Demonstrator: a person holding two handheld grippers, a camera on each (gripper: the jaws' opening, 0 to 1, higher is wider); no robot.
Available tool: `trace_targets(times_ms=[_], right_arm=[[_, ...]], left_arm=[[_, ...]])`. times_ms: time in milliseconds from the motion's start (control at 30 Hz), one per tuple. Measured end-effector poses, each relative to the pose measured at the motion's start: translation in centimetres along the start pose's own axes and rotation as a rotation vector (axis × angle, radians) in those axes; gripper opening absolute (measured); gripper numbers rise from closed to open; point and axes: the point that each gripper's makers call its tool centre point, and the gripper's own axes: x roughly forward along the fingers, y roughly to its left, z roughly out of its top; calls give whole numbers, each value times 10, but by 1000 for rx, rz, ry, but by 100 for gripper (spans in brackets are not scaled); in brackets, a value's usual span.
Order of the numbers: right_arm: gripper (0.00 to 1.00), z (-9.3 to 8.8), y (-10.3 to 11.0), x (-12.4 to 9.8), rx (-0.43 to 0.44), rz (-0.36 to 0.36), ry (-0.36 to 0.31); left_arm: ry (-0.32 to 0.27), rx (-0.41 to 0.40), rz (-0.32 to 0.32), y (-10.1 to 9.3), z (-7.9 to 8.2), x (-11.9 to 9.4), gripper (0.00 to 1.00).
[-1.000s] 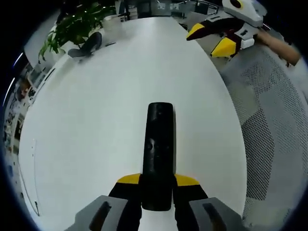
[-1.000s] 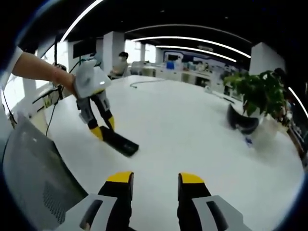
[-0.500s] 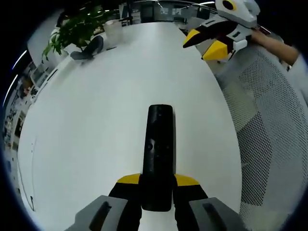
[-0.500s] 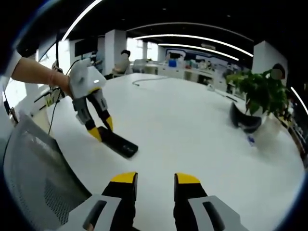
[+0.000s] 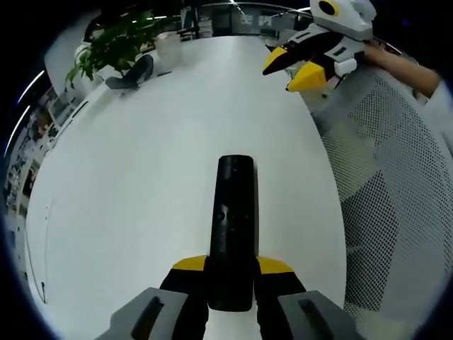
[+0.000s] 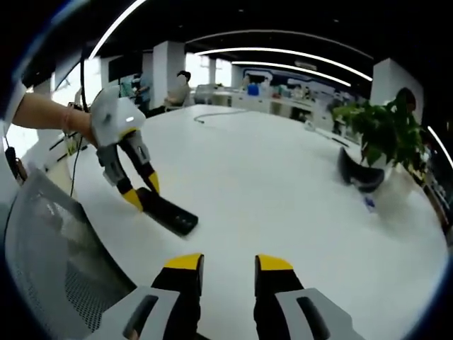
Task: Press the specified remote control buttons in sequence, fully releasing each button before pressing the next.
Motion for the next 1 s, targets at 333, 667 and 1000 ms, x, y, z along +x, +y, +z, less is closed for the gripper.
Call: trace_targets(times_ms=[333,667,1000], right_arm=[[25,-3,0,1,-7,1,17],[24,-3,0,0,32,15,3],[27,-3,-1,0,18,-2,7]], left_arm=[[-15,-6,0,-10,1,1,23],[-8,30,-10,-19,3,2,23],[11,61,-18,-29,4,3,23]])
